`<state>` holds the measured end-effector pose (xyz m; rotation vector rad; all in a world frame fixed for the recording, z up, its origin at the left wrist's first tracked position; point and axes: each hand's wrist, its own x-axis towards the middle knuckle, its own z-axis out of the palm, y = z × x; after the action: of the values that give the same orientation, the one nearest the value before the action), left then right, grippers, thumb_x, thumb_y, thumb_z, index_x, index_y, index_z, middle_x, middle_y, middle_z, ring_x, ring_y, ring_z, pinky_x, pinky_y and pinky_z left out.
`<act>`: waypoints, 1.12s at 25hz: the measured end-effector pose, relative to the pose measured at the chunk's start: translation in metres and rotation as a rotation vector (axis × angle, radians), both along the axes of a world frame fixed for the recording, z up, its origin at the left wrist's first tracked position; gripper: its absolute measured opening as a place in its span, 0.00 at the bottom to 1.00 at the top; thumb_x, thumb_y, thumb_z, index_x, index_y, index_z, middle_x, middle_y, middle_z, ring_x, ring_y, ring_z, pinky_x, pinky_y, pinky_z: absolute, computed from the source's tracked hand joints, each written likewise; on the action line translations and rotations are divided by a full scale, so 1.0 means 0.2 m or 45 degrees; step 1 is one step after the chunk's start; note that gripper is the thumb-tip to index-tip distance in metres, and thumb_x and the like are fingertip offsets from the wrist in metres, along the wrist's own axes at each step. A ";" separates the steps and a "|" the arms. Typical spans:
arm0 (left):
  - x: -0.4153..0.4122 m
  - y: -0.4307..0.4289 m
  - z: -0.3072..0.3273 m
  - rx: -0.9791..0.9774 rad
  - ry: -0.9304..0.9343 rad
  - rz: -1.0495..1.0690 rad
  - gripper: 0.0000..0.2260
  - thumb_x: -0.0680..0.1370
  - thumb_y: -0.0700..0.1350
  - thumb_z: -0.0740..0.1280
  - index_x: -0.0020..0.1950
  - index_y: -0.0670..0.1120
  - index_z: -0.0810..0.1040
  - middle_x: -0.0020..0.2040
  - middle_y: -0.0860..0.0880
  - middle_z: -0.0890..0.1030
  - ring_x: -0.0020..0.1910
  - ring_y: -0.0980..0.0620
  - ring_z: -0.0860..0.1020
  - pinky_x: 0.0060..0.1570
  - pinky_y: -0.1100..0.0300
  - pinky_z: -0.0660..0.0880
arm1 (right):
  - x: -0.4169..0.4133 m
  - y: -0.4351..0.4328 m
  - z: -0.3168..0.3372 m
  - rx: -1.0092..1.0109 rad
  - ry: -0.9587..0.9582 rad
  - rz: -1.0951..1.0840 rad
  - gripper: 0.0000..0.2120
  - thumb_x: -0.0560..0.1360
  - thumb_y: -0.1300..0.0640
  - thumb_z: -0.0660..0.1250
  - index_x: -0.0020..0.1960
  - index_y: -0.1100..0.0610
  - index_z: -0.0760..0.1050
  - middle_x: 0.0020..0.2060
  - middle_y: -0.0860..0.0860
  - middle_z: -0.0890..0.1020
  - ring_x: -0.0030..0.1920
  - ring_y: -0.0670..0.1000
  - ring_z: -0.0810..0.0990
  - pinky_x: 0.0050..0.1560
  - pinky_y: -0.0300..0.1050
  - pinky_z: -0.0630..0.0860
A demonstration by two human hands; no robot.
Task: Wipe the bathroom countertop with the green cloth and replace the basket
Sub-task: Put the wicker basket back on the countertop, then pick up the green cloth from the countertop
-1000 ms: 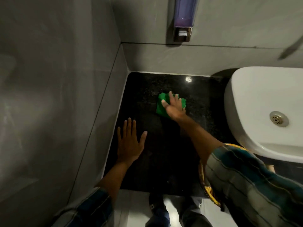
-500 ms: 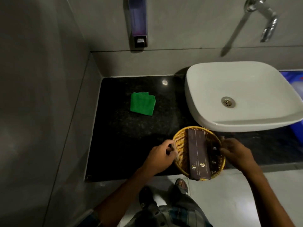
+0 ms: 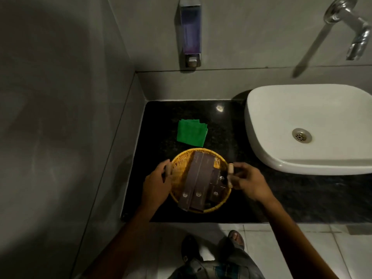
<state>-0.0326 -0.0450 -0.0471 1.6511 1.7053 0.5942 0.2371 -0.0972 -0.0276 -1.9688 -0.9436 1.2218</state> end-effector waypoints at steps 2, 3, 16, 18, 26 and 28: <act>-0.12 0.04 -0.01 0.028 0.044 0.110 0.19 0.80 0.48 0.63 0.71 0.51 0.70 0.61 0.44 0.81 0.54 0.47 0.80 0.51 0.53 0.78 | -0.13 0.11 -0.03 0.067 -0.054 0.078 0.18 0.72 0.62 0.72 0.61 0.55 0.77 0.43 0.53 0.84 0.42 0.50 0.83 0.46 0.47 0.82; -0.16 0.05 -0.01 0.002 0.059 0.151 0.18 0.81 0.49 0.62 0.71 0.51 0.70 0.61 0.43 0.81 0.52 0.48 0.80 0.50 0.54 0.77 | -0.18 0.16 -0.04 0.078 -0.083 0.123 0.18 0.73 0.60 0.72 0.62 0.54 0.76 0.43 0.51 0.83 0.39 0.45 0.81 0.39 0.38 0.79; 0.34 0.72 -0.01 -0.215 0.299 -0.096 0.24 0.76 0.47 0.69 0.70 0.45 0.68 0.65 0.40 0.77 0.63 0.39 0.76 0.60 0.48 0.75 | -0.03 0.16 0.09 0.072 -0.125 0.074 0.13 0.74 0.50 0.70 0.57 0.50 0.76 0.42 0.50 0.81 0.41 0.49 0.81 0.37 0.35 0.74; 0.42 0.85 -0.06 -0.390 0.090 0.102 0.28 0.74 0.45 0.72 0.70 0.40 0.67 0.66 0.37 0.75 0.64 0.38 0.75 0.63 0.46 0.74 | 0.05 0.11 0.15 0.152 -0.140 0.036 0.11 0.74 0.55 0.70 0.56 0.53 0.77 0.42 0.54 0.82 0.42 0.51 0.81 0.42 0.38 0.76; 0.74 0.86 0.25 -0.546 -0.343 0.236 0.13 0.71 0.39 0.73 0.54 0.42 0.77 0.56 0.42 0.79 0.46 0.49 0.77 0.39 0.58 0.73 | 0.45 0.07 0.29 0.332 0.034 -0.018 0.04 0.74 0.56 0.70 0.48 0.48 0.79 0.36 0.51 0.83 0.38 0.49 0.83 0.44 0.40 0.79; 0.94 0.73 0.42 -0.457 -0.398 0.164 0.17 0.72 0.41 0.74 0.58 0.42 0.76 0.53 0.44 0.79 0.44 0.50 0.77 0.37 0.58 0.75 | 0.59 0.09 0.32 0.386 0.033 0.027 0.03 0.74 0.53 0.71 0.47 0.47 0.79 0.32 0.47 0.82 0.37 0.49 0.83 0.46 0.45 0.81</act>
<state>0.1548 0.1012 0.0374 1.1407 1.5854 0.5370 0.3561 -0.0786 0.0366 -1.7042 -1.0708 1.0441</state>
